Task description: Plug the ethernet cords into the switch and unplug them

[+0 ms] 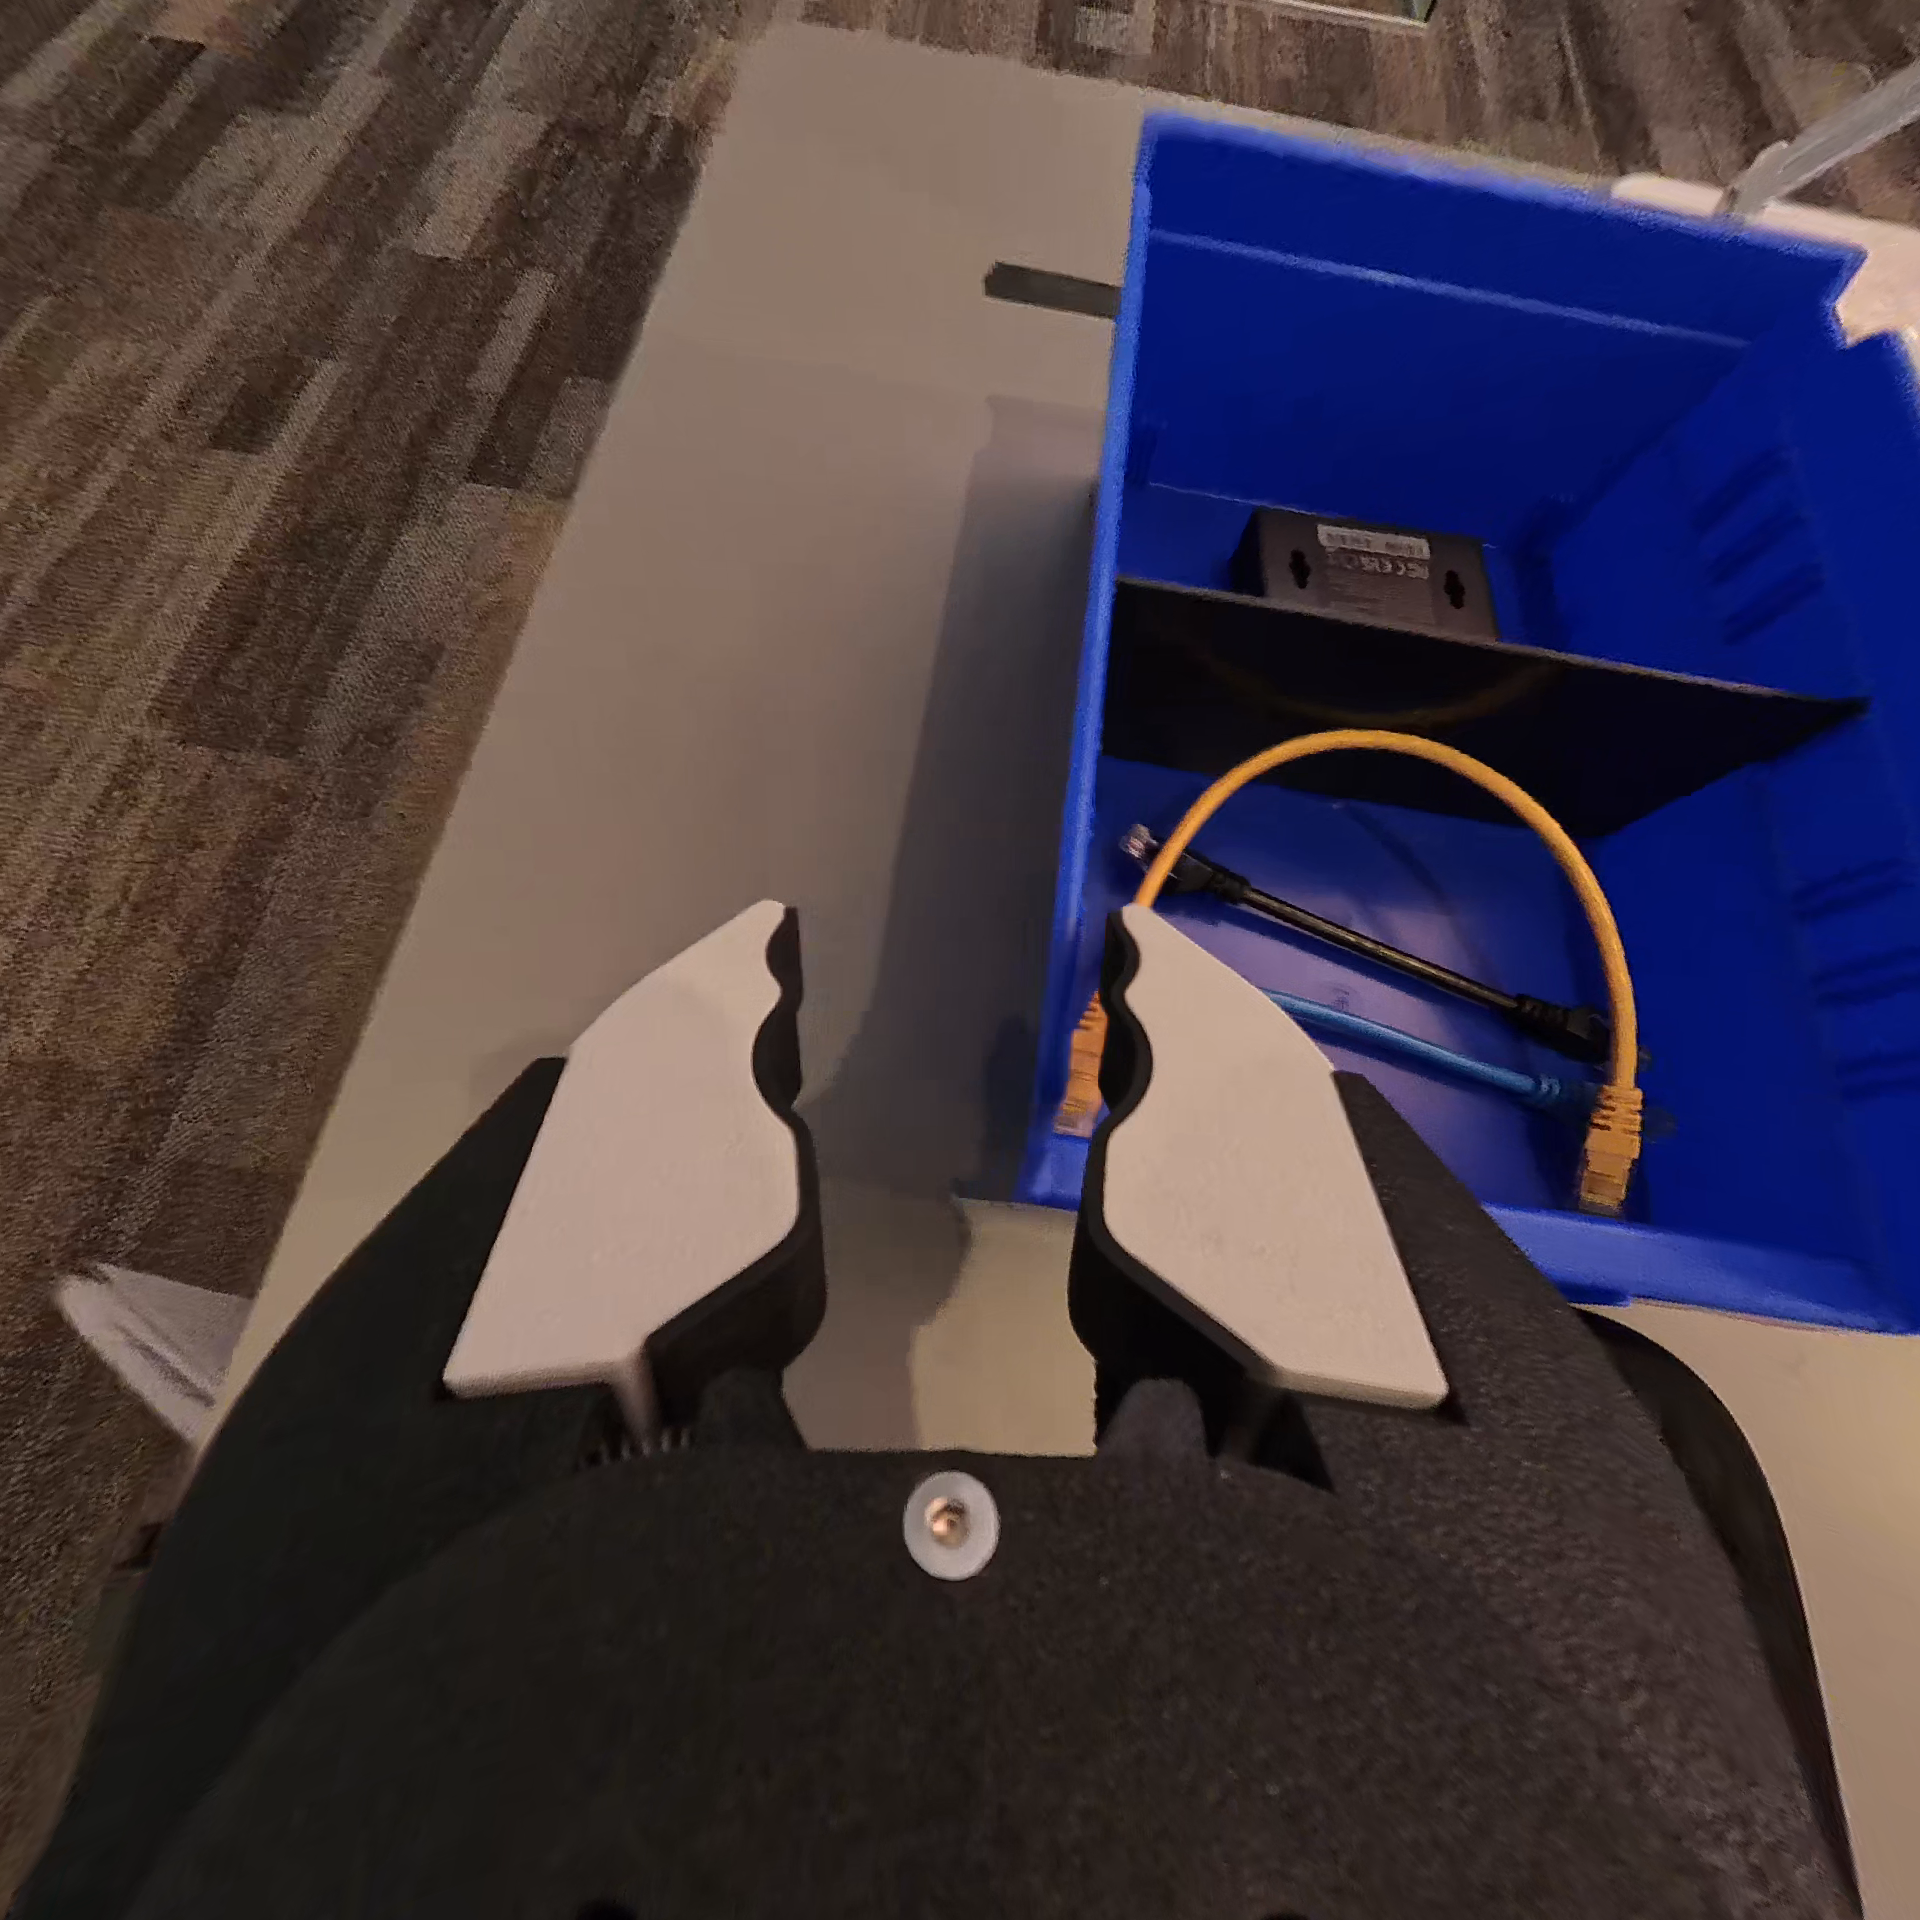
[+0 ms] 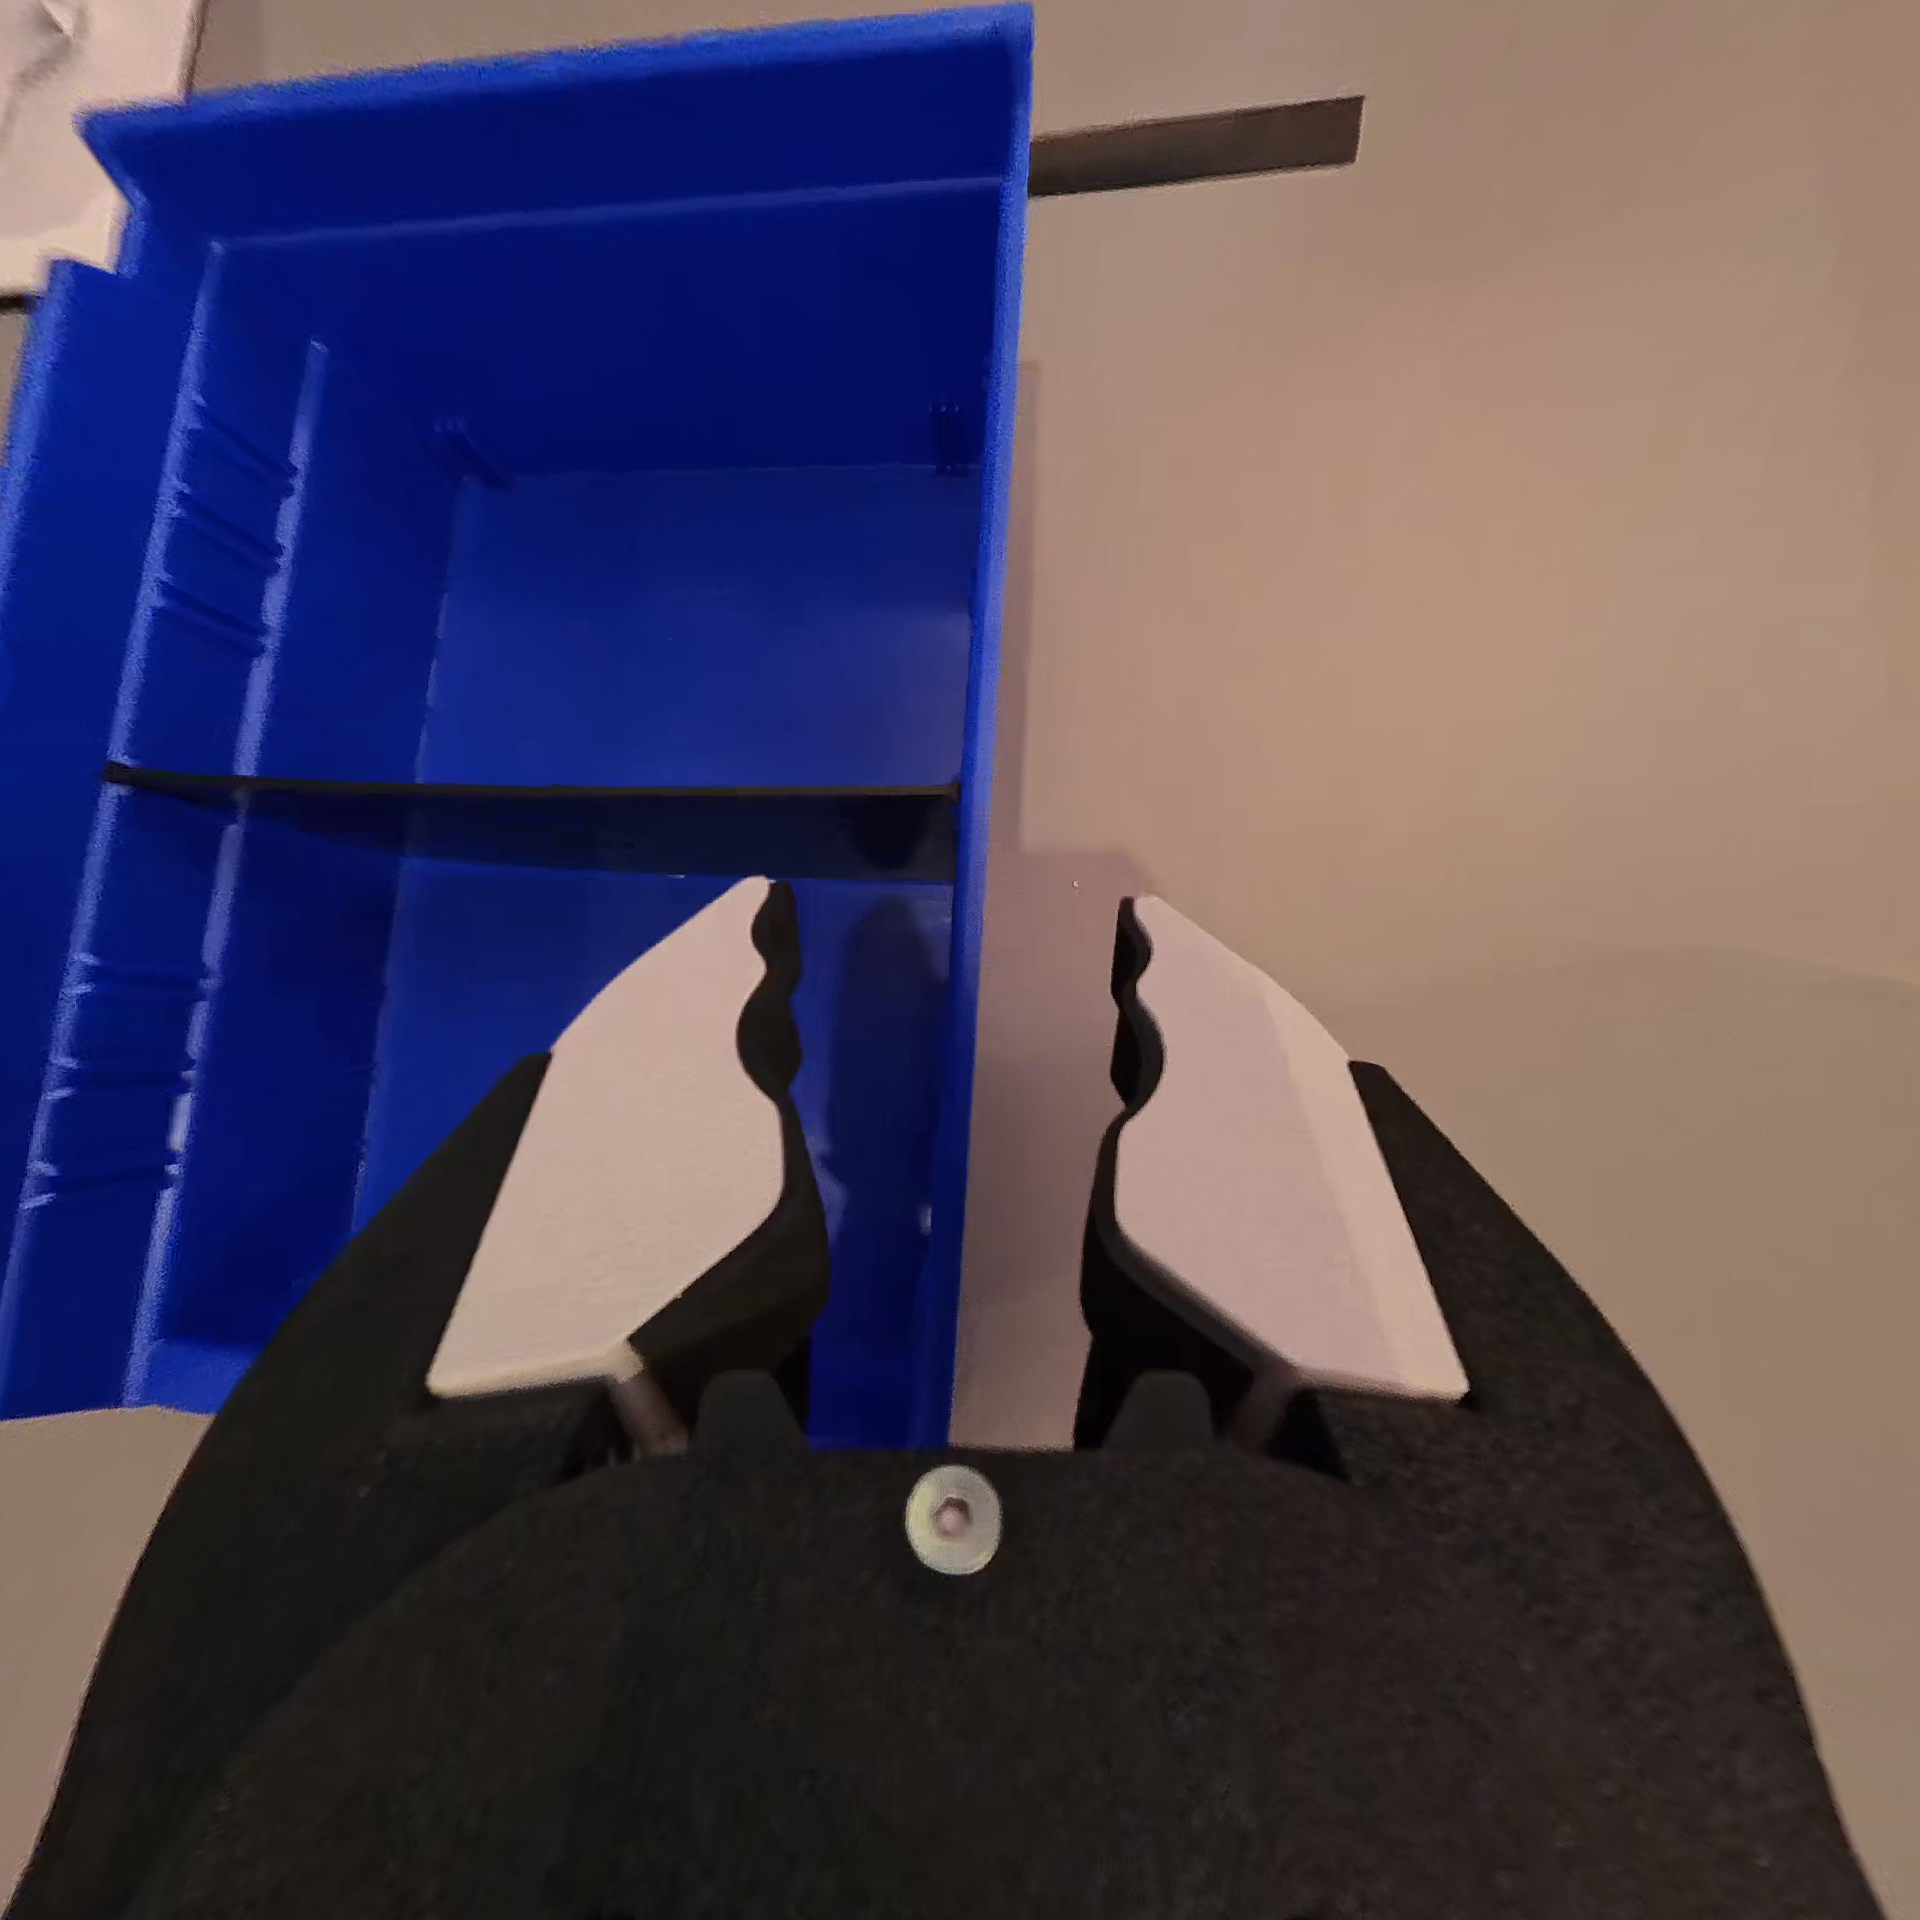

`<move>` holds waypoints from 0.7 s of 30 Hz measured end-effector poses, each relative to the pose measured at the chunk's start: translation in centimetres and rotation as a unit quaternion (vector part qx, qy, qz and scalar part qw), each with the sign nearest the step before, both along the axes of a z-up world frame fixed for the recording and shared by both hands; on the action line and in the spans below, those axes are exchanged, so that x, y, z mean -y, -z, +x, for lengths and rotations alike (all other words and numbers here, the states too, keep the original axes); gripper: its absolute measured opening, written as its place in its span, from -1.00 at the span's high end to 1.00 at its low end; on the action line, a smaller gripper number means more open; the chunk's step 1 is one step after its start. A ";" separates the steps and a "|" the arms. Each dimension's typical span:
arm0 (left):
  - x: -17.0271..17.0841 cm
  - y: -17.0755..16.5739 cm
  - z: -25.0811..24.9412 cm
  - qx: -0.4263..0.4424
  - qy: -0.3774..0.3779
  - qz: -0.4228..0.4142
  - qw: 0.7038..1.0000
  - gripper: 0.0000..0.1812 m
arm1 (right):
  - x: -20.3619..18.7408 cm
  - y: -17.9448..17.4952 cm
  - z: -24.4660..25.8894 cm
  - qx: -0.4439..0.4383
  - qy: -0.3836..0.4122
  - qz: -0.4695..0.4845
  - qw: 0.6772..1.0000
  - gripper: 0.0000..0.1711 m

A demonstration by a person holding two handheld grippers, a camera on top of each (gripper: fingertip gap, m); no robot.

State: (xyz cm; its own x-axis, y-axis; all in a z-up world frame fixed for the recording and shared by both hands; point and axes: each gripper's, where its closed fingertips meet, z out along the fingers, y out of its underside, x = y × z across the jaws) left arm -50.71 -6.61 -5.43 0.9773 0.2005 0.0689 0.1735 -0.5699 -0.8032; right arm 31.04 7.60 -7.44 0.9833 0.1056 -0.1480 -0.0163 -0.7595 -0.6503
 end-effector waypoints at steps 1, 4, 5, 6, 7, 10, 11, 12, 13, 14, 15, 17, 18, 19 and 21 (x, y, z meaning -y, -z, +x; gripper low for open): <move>0.1 -0.8 -0.5 -0.003 -0.004 0.006 1.000 0.39 | 0.2 -0.6 0.1 -0.011 0.004 0.013 1.000 0.34; 0.3 -4.5 -1.9 -0.010 -0.012 0.029 0.999 0.37 | 0.9 -2.5 1.2 -0.015 0.020 0.034 0.999 0.32; 0.4 -6.0 -2.3 -0.016 -0.013 0.034 0.999 0.35 | 1.1 -3.5 1.7 -0.011 0.025 0.042 0.999 0.32; 0.4 -7.7 -2.6 -0.022 -0.014 0.040 0.999 0.32 | 1.2 -4.8 2.0 -0.010 0.029 0.053 0.998 0.31; 0.4 -9.5 -2.6 -0.028 -0.013 0.046 0.998 0.29 | 1.2 -6.3 2.2 -0.011 0.034 0.069 0.997 0.30; -0.2 -15.1 -1.6 -0.047 -0.001 0.076 0.996 0.20 | 1.1 -11.9 1.6 -0.014 0.040 0.128 0.991 0.28; -0.4 -17.0 -0.8 -0.057 0.006 0.087 0.995 0.17 | 1.1 -13.9 0.9 -0.011 0.034 0.148 0.988 0.28; -0.8 -18.8 0.1 -0.069 0.014 0.099 0.993 0.14 | 1.0 -15.7 0.1 -0.003 0.027 0.164 0.986 0.27; -1.2 -20.6 1.1 -0.083 0.021 0.112 0.990 0.08 | 1.0 -17.4 -0.8 0.007 0.020 0.177 0.984 0.24; -1.6 -22.3 2.2 -0.098 0.028 0.125 0.987 0.03 | 1.0 -19.1 -1.8 0.017 0.015 0.188 0.982 0.20; -2.1 -23.9 3.5 -0.113 0.036 0.136 0.984 -0.02 | 0.9 -20.6 -2.9 0.027 0.008 0.199 0.980 0.18; -3.1 -26.7 6.1 -0.140 0.051 0.154 0.977 -0.13 | 0.7 -23.5 -5.7 0.042 -0.011 0.223 0.974 0.14; -3.7 -27.8 7.6 -0.149 0.061 0.160 0.974 -0.17 | 0.6 -24.8 -7.2 0.049 -0.020 0.233 0.971 0.12; -4.4 -28.8 9.2 -0.156 0.071 0.165 0.971 -0.22 | 0.5 -25.9 -8.8 0.055 -0.031 0.241 0.969 0.08; -5.7 -30.3 12.3 -0.166 0.091 0.177 0.966 -0.28 | 0.2 -27.6 -12.2 0.062 -0.055 0.254 0.964 0.04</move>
State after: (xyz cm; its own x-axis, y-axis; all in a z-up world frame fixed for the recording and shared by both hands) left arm -38.38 -0.92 24.90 0.9742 0.0439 -0.2215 -0.2042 -0.2470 -0.9473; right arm 18.86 7.43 20.13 0.9687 0.2385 0.0691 0.1491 -0.3359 -0.9300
